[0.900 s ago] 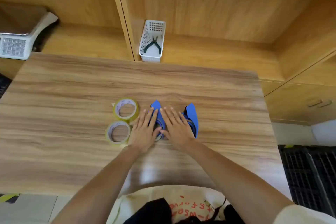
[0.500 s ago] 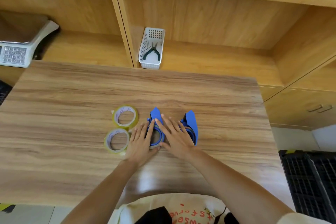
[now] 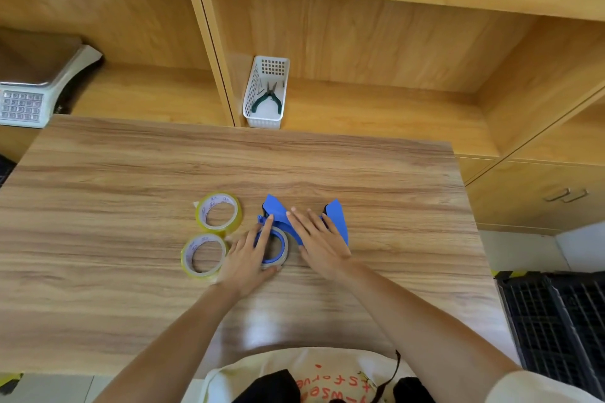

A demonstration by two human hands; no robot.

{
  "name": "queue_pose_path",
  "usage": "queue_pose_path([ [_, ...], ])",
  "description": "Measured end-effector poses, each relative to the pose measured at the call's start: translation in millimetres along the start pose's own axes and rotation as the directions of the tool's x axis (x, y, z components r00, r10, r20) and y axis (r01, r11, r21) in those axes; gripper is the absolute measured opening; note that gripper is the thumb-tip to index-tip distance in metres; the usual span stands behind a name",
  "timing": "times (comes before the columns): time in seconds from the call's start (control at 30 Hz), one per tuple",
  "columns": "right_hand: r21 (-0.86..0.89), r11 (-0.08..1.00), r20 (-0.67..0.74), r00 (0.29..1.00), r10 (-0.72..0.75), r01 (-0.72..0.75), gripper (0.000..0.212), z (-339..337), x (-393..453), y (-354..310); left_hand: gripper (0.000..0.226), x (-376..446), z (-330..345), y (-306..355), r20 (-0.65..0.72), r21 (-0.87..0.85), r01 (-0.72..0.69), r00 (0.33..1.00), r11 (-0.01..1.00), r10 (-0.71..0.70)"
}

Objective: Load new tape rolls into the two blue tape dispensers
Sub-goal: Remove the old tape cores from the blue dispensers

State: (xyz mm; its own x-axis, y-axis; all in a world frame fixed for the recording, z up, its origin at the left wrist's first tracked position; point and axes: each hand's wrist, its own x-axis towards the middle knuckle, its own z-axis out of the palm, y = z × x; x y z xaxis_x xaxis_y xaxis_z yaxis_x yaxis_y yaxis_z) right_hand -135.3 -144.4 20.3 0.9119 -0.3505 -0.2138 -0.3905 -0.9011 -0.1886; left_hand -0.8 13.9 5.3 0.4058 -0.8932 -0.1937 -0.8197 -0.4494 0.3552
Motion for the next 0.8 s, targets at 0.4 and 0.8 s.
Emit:
queue_pose_path([
  [0.4, -0.028, 0.999, 0.059, 0.998, -0.020, 0.022, 0.068, -7, 7, 2, 0.099, -6, -17, 12, -0.170, -0.075, -0.023, 0.985, 0.997, 0.010],
  [0.8, 0.115, 0.975, -0.102, 0.978, -0.181, 0.192, 0.055, -7, -6, -42, 0.096, -81, -11, -15, -0.190, -0.087, -0.033, 0.982, 0.996, 0.016],
])
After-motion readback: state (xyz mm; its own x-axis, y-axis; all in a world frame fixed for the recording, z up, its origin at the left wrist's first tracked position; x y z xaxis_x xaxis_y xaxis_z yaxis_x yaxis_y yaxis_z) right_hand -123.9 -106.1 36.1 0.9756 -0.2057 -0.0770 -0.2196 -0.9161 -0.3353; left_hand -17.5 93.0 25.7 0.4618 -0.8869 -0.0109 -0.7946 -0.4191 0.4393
